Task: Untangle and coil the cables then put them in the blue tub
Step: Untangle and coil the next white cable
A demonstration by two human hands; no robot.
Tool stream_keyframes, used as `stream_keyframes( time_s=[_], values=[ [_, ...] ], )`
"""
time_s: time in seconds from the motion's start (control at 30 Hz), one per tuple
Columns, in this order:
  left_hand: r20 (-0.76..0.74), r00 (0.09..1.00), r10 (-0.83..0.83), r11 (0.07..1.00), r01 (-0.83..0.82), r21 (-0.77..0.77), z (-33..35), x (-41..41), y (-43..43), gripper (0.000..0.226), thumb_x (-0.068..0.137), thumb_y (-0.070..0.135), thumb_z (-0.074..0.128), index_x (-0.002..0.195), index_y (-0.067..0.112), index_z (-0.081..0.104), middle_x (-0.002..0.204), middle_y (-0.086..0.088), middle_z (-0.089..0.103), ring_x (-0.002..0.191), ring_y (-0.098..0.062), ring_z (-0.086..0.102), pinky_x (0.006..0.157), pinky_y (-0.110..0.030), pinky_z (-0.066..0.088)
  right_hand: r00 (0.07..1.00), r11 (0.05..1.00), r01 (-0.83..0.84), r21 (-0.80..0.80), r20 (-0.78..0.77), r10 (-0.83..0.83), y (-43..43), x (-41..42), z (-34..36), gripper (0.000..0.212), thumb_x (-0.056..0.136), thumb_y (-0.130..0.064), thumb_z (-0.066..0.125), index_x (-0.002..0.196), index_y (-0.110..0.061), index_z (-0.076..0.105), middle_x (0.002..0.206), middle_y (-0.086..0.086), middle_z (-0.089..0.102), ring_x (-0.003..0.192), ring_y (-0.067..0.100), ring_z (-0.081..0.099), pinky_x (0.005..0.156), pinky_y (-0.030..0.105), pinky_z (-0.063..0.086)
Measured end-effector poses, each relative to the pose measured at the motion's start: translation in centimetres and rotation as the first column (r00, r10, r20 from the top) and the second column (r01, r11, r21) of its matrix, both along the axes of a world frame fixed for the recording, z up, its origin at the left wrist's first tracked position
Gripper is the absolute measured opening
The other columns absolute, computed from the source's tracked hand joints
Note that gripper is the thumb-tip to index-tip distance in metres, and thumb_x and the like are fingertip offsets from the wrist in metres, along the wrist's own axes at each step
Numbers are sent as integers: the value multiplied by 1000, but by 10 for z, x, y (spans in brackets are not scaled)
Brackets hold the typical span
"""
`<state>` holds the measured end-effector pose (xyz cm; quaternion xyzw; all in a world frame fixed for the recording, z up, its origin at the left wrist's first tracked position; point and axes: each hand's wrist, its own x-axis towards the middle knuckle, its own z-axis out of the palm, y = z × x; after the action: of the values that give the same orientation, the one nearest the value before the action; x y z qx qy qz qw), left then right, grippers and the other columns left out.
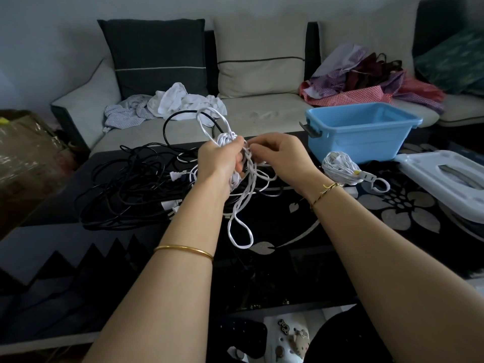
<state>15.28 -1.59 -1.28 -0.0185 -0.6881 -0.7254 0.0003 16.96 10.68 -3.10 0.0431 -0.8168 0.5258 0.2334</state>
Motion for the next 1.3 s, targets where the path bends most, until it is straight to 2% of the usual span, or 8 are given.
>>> stream_keyframes(
  time_s=[0.13, 0.27, 0.33, 0.47, 0.7, 0.87, 1.07, 1.3],
  values=[
    [-74, 997, 29, 999, -32, -43, 1, 0, -2, 25, 93, 21, 60, 71, 10, 53, 38, 9, 43, 40, -11, 36, 49, -25, 35, 993, 995, 95, -14, 71, -94, 5, -2, -3, 18, 91, -15, 61, 77, -8, 71, 66, -2, 66, 51, -3, 56, 55, 13, 47],
    [-127, 992, -6, 993, -9, -114, 0, -1, -2, 26, 92, 25, 60, 72, 9, 56, 40, 7, 44, 41, -13, 38, 47, -24, 35, 987, 973, -20, -231, 153, 56, 5, 2, -2, 37, 93, -35, 57, 80, -2, 69, 73, 3, 69, 69, 9, 64, 76, 28, 54],
    [-131, 991, -16, 990, -3, -144, -2, -1, -1, 25, 91, 24, 61, 72, 10, 54, 41, 7, 45, 37, -11, 40, 42, -22, 35, 988, 985, -41, -167, 140, 65, 5, 5, 1, 31, 90, -30, 63, 84, 1, 69, 78, 5, 70, 73, 13, 66, 80, 30, 54],
    [-185, 983, -17, 981, -20, -194, -4, 0, 2, 29, 91, 21, 59, 65, 11, 51, 43, 2, 44, 36, -12, 39, 41, -19, 32, 969, 934, -21, -355, 222, 106, 4, 5, 1, 16, 88, -16, 66, 74, -10, 64, 73, 4, 65, 61, 8, 61, 60, 19, 49],
    [-368, 930, 19, 973, -102, -208, -5, 1, 4, 30, 91, 20, 57, 67, 5, 48, 50, -3, 44, 39, -9, 39, 46, -21, 38, 816, 772, 196, -605, 536, 214, 16, -3, -6, 21, 89, -28, 61, 69, -21, 61, 72, -10, 63, 75, 7, 63, 86, 38, 38],
    [-378, 914, 147, 971, -206, -119, -9, -6, 2, 26, 88, 20, 58, 66, 11, 47, 58, -7, 49, 53, -20, 44, 59, -33, 44, 847, 889, 241, -390, 532, 4, 20, 2, -11, 19, 89, -32, 64, 77, -18, 66, 70, -7, 64, 71, 8, 64, 90, 42, 41],
    [-185, 930, 318, 948, -307, 85, -7, -15, -5, 15, 87, 15, 59, 84, 1, 55, 58, -9, 49, 41, -14, 43, 40, -18, 39, 954, 998, 11, 65, 298, -30, 18, 8, -9, 15, 87, -20, 67, 78, -8, 67, 66, 0, 59, 60, 10, 53, 63, 29, 51],
    [-104, 939, 328, 936, -307, 174, -10, -11, -5, 22, 86, 8, 57, 68, 7, 45, 46, -4, 41, 30, -11, 35, 39, -17, 34, 855, 985, -5, 174, 511, -86, 15, 4, -13, 18, 96, -20, 47, 90, -6, 56, 83, 14, 64, 63, 27, 71, 61, 42, 60]
  ],
)
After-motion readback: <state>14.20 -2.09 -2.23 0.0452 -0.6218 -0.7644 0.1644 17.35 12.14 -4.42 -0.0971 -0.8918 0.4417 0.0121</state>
